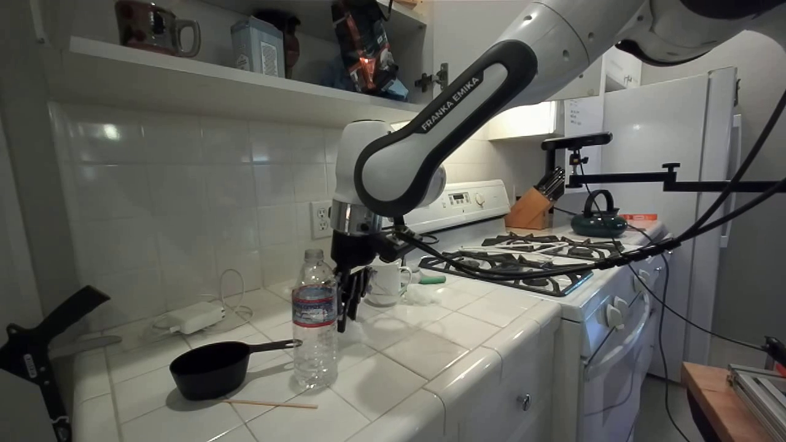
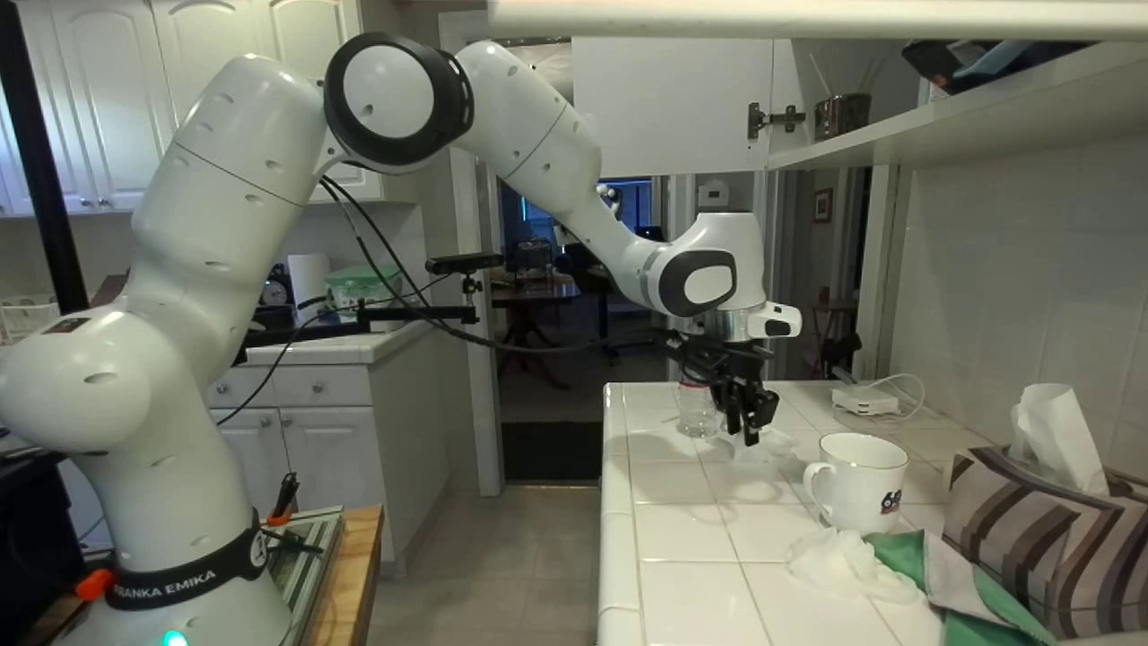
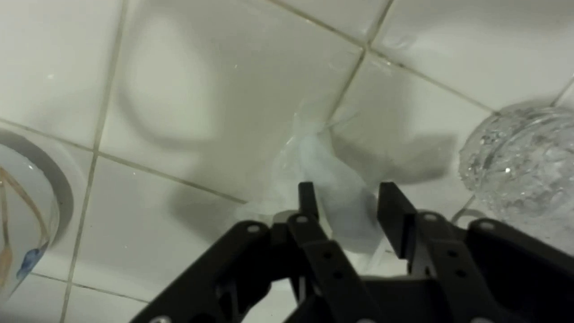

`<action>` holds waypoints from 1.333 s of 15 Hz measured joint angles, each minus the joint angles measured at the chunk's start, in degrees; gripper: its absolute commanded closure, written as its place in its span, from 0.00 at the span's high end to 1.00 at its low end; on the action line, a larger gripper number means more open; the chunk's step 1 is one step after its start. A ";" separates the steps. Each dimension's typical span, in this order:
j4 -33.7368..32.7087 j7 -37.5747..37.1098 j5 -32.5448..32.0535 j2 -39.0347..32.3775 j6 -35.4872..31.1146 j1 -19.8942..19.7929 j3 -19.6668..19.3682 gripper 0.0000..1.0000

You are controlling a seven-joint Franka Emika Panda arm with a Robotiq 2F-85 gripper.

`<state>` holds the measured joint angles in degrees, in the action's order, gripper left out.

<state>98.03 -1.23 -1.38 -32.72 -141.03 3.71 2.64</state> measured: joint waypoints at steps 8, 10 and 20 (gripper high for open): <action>-2.23 -0.05 -0.68 -3.05 2.32 0.20 -1.80 0.00; -2.00 -0.05 -0.81 -3.00 2.58 0.20 -2.20 0.00; 20.88 -0.48 -3.29 11.57 1.95 -1.54 -7.46 0.00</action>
<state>118.91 -1.70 -4.67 -21.15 -139.08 2.17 -4.82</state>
